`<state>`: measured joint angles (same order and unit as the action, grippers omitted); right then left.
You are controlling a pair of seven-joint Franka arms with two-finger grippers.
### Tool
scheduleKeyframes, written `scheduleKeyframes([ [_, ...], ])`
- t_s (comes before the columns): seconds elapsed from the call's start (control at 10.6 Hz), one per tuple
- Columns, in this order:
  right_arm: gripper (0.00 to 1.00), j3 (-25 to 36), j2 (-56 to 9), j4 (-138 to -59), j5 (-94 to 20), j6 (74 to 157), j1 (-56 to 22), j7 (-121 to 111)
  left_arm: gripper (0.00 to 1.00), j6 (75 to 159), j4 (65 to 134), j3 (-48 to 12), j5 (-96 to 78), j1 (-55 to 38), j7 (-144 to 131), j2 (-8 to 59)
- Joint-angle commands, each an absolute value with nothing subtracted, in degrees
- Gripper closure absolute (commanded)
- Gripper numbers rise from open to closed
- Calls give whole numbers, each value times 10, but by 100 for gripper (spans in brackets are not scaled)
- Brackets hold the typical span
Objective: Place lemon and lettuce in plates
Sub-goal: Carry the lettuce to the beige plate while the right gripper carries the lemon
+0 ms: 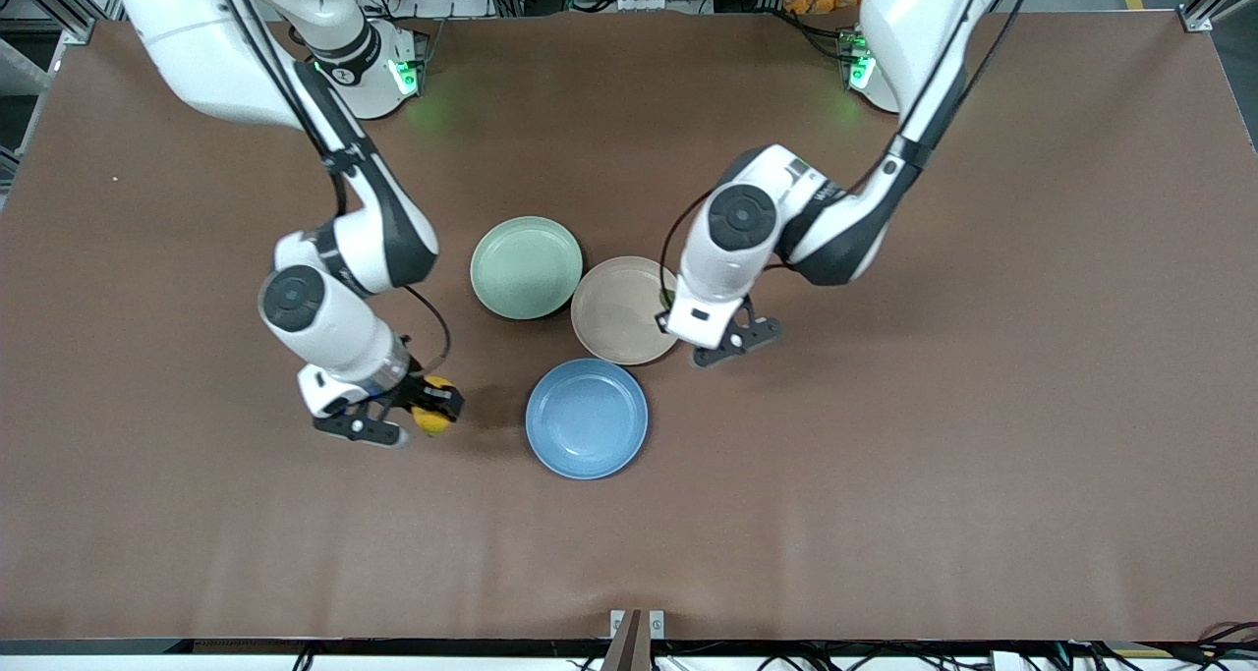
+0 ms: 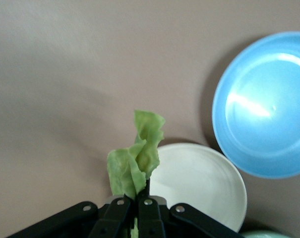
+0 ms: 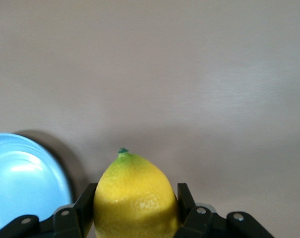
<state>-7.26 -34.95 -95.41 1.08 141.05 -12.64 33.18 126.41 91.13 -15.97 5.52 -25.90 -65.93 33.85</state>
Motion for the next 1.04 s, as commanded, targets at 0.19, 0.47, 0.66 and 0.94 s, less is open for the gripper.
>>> scheduleKeyframes([
  [0.19, 90, -110, -412, -883, 17, 1457, -150, 433, 100, 1266, 891, -156, 63, -307, -692, 352],
  [0.47, 90, -125, -436, -882, 23, 1538, -181, 488, 100, 1273, 870, -155, 64, -326, -692, 375],
  [0.66, 90, -125, -461, -879, 26, 1564, -195, 502, 30, 1287, 869, -154, 66, -326, -686, 378],
  [0.94, 88, -124, -484, -879, 43, 1581, -201, 502, 0, 1288, 869, -152, 69, -327, -682, 377],
])
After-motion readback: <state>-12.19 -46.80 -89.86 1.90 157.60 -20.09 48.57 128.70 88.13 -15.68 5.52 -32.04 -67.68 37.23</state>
